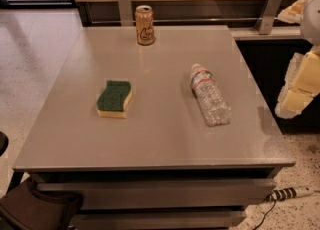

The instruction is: Place water bottle upright

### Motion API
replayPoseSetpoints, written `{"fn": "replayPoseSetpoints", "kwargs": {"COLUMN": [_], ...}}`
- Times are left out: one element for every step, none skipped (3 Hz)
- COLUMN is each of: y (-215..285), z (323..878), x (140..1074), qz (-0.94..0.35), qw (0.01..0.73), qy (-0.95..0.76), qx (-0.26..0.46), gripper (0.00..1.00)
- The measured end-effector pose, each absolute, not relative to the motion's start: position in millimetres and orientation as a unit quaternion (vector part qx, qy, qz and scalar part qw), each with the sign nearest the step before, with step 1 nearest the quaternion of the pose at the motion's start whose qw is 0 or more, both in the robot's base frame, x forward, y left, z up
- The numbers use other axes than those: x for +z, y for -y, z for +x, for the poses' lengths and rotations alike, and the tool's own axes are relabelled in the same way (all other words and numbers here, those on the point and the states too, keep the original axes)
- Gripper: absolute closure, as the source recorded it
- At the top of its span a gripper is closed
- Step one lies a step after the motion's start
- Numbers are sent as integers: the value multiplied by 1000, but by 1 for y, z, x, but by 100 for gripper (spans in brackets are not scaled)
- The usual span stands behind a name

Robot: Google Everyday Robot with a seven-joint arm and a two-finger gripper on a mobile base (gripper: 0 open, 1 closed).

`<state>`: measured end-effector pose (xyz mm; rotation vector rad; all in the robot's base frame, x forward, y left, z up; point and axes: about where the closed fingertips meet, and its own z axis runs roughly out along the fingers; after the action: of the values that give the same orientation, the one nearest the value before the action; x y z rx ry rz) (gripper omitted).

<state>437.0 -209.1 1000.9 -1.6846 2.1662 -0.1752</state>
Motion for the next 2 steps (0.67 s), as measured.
{"fn": "replayPoseSetpoints", "kwargs": {"y": [209, 210], "z": [437, 449], "x": [1001, 1002], "qz": [-601, -583], "qw": [195, 195], "qy": [-773, -786], "qx": [-63, -58], "gripper": [0, 0]}}
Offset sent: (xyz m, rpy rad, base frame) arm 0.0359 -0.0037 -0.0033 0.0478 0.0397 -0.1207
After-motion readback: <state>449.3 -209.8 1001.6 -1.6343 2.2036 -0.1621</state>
